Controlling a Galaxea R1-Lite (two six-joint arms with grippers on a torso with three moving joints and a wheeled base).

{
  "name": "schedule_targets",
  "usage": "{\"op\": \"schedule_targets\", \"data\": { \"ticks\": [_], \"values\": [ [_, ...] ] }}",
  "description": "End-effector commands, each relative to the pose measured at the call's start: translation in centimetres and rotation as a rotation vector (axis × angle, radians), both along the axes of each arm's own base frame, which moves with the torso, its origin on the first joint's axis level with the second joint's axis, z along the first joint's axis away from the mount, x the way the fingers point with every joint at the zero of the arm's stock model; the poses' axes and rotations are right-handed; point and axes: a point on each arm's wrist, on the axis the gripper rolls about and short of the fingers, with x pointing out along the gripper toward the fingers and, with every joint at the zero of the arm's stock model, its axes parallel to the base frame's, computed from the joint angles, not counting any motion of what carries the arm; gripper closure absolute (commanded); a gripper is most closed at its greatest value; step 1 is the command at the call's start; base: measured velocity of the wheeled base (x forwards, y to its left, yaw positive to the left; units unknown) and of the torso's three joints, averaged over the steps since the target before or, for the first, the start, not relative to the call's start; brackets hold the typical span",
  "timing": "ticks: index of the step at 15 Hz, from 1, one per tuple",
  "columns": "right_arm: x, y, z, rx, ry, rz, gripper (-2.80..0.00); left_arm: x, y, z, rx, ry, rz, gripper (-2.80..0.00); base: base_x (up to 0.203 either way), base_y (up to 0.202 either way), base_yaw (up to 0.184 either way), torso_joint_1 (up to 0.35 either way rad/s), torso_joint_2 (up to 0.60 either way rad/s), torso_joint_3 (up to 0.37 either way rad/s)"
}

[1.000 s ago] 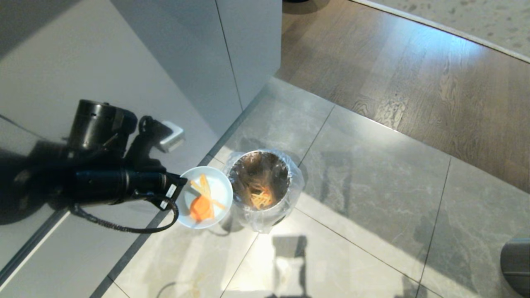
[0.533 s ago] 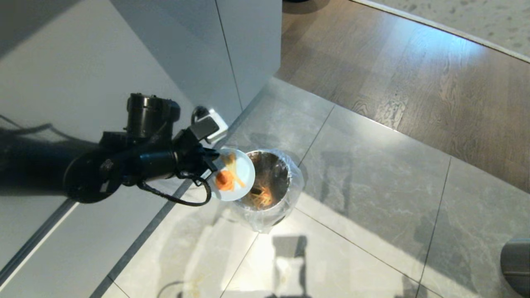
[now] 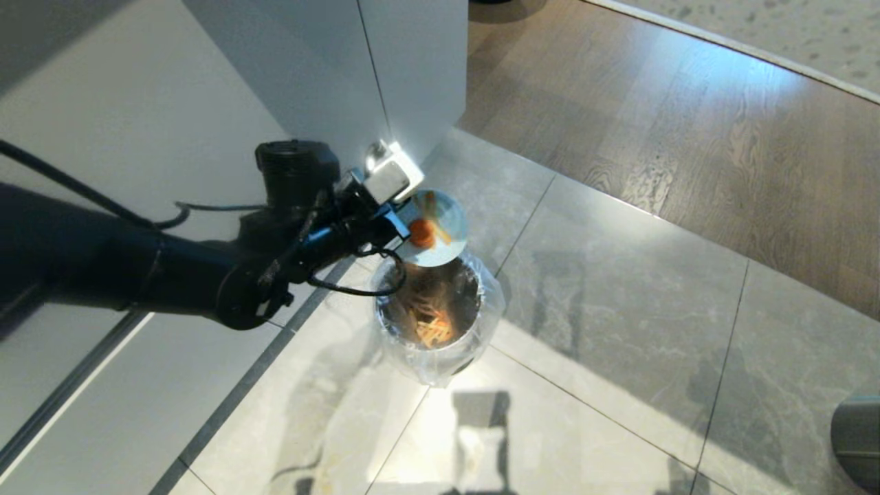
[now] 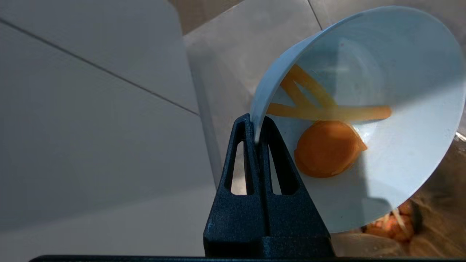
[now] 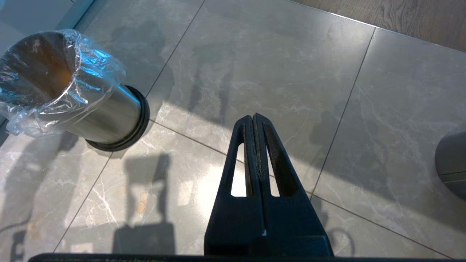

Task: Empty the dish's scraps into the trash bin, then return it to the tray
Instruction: Pour the leftover food from the bowl into the trash can

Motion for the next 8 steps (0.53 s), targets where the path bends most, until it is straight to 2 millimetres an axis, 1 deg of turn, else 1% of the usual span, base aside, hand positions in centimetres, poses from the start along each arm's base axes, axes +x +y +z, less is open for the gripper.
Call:
{"op": "schedule_targets", "data": {
  "ticks": [1,3,5,6,8],
  "values": [
    [0.0,0.0,-0.01,0.0,0.0,0.0,0.0,0.79,-0.56,-0.98,0.029,-0.014,-0.006,0.0,0.0,0.0,0.0,0.0,0.0,0.0],
    [-0.01,0.0,0.03,0.0,-0.002,0.0,0.0,1.11,-0.62,-0.7,0.019,-0.092,-0.002,0.0,0.0,0.0,0.0,0.0,0.0,0.0],
    [0.0,0.0,-0.01,0.0,0.0,0.0,0.0,1.35,-0.72,-0.46,-0.006,-0.204,0.003,0.0,0.0,0.0,0.0,0.0,0.0,0.0],
    [0.0,0.0,-0.01,0.0,0.0,0.0,0.0,1.4,-0.74,-0.43,0.01,-0.257,0.008,0.0,0.0,0.0,0.0,0.0,0.0,0.0],
    [-0.01,0.0,0.03,0.0,-0.002,0.0,0.0,1.22,-0.51,-1.07,0.062,-0.329,0.02,0.0,0.0,0.0,0.0,0.0,0.0,0.0]
  ]
}}
